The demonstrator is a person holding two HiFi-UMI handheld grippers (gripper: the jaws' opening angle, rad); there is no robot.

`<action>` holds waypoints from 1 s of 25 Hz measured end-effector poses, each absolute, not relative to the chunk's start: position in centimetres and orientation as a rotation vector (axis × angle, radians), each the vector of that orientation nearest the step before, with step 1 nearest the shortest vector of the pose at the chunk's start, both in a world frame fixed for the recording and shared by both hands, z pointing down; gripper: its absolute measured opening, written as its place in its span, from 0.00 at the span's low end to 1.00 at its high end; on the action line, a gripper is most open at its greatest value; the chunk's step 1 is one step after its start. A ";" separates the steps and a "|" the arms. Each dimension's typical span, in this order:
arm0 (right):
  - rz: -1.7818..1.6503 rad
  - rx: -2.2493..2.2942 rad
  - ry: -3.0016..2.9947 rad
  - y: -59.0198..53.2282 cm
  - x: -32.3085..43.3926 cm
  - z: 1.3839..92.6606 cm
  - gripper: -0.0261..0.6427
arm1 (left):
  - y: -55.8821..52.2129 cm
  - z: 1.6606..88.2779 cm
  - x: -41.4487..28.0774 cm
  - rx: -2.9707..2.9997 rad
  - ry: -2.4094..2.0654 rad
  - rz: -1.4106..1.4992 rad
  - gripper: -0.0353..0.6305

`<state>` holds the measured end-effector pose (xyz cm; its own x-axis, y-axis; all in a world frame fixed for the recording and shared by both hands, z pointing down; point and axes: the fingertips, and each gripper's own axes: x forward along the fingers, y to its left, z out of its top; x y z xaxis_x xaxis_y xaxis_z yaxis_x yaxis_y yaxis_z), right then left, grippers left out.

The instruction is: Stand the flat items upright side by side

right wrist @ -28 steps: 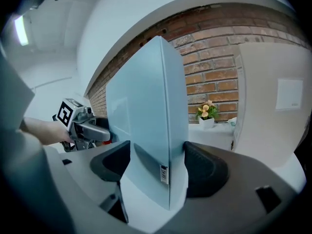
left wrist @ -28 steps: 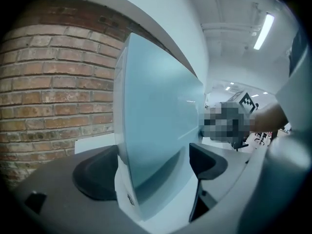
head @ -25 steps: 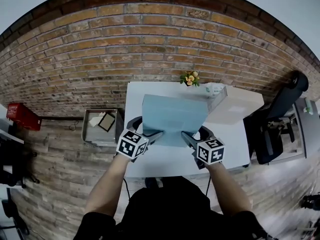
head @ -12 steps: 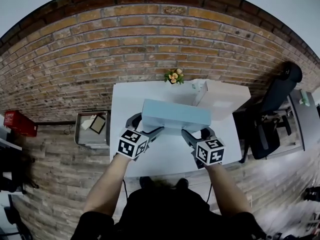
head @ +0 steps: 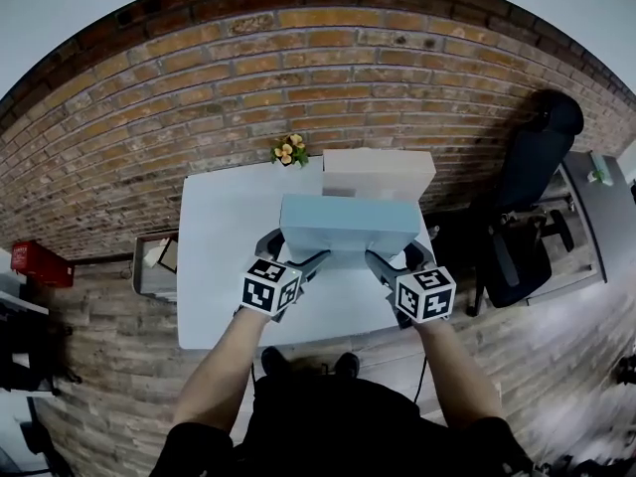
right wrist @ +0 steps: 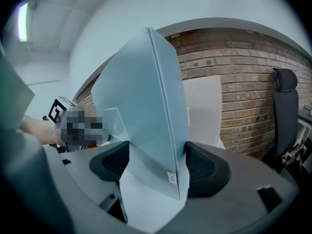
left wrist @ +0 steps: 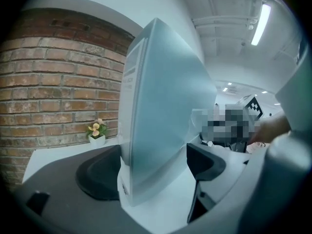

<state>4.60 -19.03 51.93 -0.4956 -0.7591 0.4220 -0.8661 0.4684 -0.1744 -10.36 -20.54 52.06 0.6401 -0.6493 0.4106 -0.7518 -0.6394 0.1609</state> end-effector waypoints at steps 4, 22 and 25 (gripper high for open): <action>0.524 1.373 -2.437 -19.4 8.2 52.1 0.57 | -20.9 52.2 -6.7 2.535 -1.143 0.464 0.72; 0.555 1.350 -2.409 -23.1 11.5 54.4 0.57 | -24.4 53.5 -3.6 2.531 -1.187 0.498 0.70; 0.557 1.347 -2.405 -23.7 11.6 54.5 0.57 | -24.9 53.7 -3.6 2.526 -1.182 0.487 0.70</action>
<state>11.61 -23.68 54.52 -0.5001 -0.7329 0.4613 -0.8611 0.4774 -0.1751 -3.58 -24.90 53.72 0.6020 -0.6745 0.4274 -0.7798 -0.6119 0.1325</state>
